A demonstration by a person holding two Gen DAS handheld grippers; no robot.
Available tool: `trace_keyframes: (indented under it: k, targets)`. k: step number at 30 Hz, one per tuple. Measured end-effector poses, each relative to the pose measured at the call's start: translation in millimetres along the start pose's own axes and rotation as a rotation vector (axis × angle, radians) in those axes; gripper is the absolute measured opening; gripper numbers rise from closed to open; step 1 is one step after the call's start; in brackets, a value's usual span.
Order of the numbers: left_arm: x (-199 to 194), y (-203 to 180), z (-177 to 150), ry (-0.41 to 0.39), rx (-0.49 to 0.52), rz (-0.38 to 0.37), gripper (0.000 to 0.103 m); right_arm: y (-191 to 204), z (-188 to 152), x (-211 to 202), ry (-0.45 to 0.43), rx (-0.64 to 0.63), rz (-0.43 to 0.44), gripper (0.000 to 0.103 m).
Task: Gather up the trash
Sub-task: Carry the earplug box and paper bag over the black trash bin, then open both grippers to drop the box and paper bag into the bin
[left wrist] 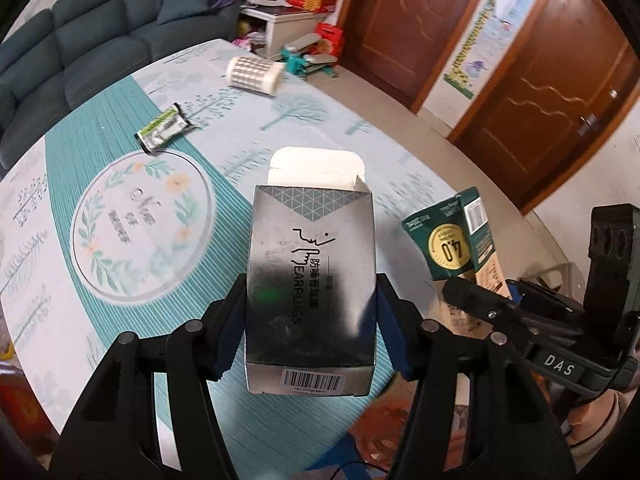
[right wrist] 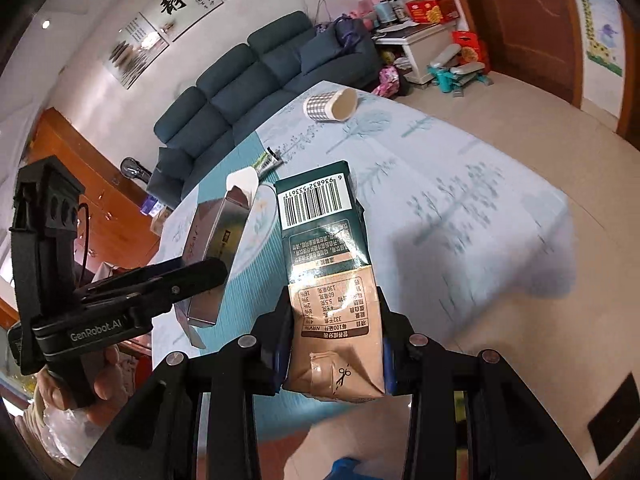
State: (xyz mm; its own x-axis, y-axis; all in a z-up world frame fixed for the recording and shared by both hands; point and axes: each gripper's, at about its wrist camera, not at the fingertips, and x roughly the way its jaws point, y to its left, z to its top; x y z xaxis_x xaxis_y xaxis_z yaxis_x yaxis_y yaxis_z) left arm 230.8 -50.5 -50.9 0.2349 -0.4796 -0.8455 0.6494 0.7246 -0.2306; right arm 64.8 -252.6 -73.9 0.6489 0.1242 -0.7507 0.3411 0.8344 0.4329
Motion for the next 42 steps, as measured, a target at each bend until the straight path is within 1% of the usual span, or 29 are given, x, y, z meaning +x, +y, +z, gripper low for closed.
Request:
trace_keyframes:
  k: [4, 6, 8, 12, 17, 21, 25, 27, 30, 34, 37, 39, 42]
  targets:
    - [-15.7, -28.5, -29.0, -0.003, 0.037, -0.023, 0.056, -6.0, -39.0, -31.8, -0.006, 0.016, -0.044, 0.035]
    - [-20.3, -42.9, -43.9, -0.001, 0.059, -0.032, 0.056, -10.1, -55.5, -40.6, -0.002, 0.030, -0.060, 0.035]
    - [-21.5, -57.0, -59.5, 0.008, 0.081, -0.041, 0.056, -16.9, -74.6, -51.0, 0.002, 0.035, -0.096, 0.035]
    - [-13.5, -88.7, -93.0, 0.050, 0.146, -0.065, 0.057, -41.9, -114.0, -60.1, 0.019, 0.109, -0.135, 0.035]
    - [12.9, -122.8, -133.3, 0.122, 0.218, -0.100, 0.057, -89.1, -167.6, -57.2, 0.064, 0.241, -0.187, 0.035]
    - [43.7, -151.0, -161.6, 0.198, 0.276, -0.121, 0.057, -130.0, -205.3, -45.4, 0.106, 0.345, -0.233, 0.035]
    - [78.9, -174.9, -182.6, 0.277, 0.336, -0.136, 0.057, -170.4, -236.6, -29.6, 0.147, 0.444, -0.258, 0.035]
    - [100.6, -184.8, -191.6, 0.313, 0.364, -0.129, 0.057, -190.2, -249.5, -18.8, 0.172, 0.504, -0.257, 0.035]
    - [130.3, -193.7, -202.5, 0.366, 0.374, -0.132, 0.057, -218.4, -267.5, -1.3, 0.201, 0.572, -0.269, 0.035]
    - [182.0, -200.0, -211.3, 0.438, 0.373, -0.109, 0.057, -250.8, -281.8, 29.2, 0.251, 0.648, -0.274, 0.035]
    - [218.8, -199.6, -218.3, 0.478, 0.369, -0.079, 0.057, -269.0, -291.4, 46.5, 0.273, 0.698, -0.260, 0.035]
    - [238.1, -196.5, -222.9, 0.502, 0.364, -0.063, 0.057, -276.7, -294.4, 56.5, 0.284, 0.712, -0.253, 0.035]
    - [266.6, -197.3, -227.5, 0.535, 0.361, -0.039, 0.057, -284.6, -288.9, 74.1, 0.290, 0.728, -0.244, 0.035]
